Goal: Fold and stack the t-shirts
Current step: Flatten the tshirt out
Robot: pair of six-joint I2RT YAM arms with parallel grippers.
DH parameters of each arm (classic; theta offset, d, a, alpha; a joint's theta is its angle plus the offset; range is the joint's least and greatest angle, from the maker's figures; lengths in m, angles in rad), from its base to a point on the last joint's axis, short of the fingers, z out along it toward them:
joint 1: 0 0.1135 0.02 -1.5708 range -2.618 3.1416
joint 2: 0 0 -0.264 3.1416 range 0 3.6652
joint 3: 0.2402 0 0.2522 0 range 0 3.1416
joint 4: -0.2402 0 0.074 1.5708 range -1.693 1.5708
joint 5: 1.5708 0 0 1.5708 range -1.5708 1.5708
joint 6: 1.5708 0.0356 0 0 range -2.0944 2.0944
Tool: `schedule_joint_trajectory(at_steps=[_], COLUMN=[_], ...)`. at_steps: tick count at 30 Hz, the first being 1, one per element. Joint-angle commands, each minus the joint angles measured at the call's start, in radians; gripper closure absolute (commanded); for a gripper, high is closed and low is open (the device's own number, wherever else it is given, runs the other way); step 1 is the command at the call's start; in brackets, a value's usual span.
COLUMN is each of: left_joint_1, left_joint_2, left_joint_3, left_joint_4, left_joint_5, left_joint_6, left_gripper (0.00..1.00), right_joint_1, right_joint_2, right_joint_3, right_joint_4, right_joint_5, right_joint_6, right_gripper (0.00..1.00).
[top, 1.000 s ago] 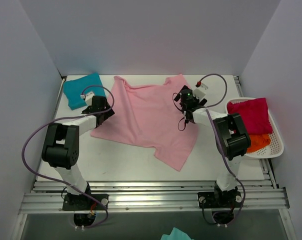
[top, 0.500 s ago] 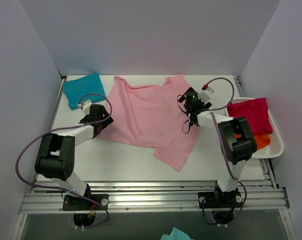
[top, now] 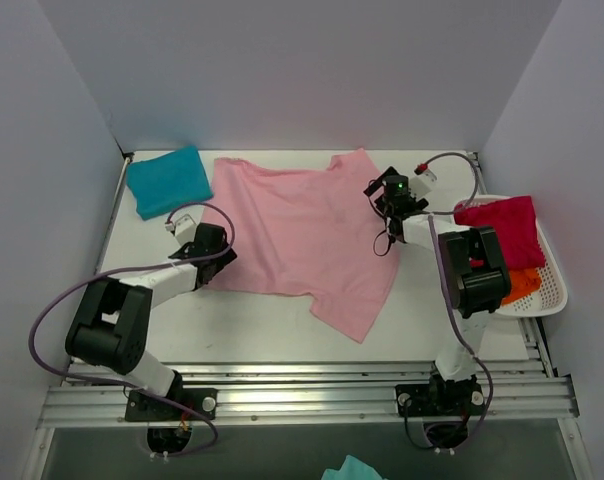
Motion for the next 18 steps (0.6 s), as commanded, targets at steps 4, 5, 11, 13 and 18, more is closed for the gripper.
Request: schedule_joint_trajectory(at_steps=[4, 5, 11, 13, 18], left_joint_1=[-0.082, -0.085, -0.133, -0.141, -0.161], left_joint_2=[-0.18, -0.197, -0.332, -0.354, -0.436], left_joint_3=[-0.074, -0.088, -0.129, -0.125, -0.021], left_joint_4=[-0.295, -0.315, -0.412, -0.402, -0.418], left_joint_5=[-0.195, -0.199, -0.233, -0.238, -0.294], left_joint_6=[-0.177, -0.192, -0.27, -0.249, -0.15], left_gripper=[0.0, 0.0, 0.06, 0.06, 0.06], right_joint_1=[-0.123, -0.135, -0.157, -0.155, -0.137], right_joint_2=[0.001, 0.001, -0.007, -0.01, -0.054], right_joint_3=[-0.024, -0.028, -0.051, -0.07, -0.087], right_joint_4=[0.062, 0.07, 0.088, 0.11, 0.117], right_joint_5=[-0.096, -0.105, -0.136, -0.15, -0.155], right_joint_6=[0.048, 0.052, 0.063, 0.068, 0.056], right_gripper=[0.03, 0.04, 0.04, 0.04, 0.04])
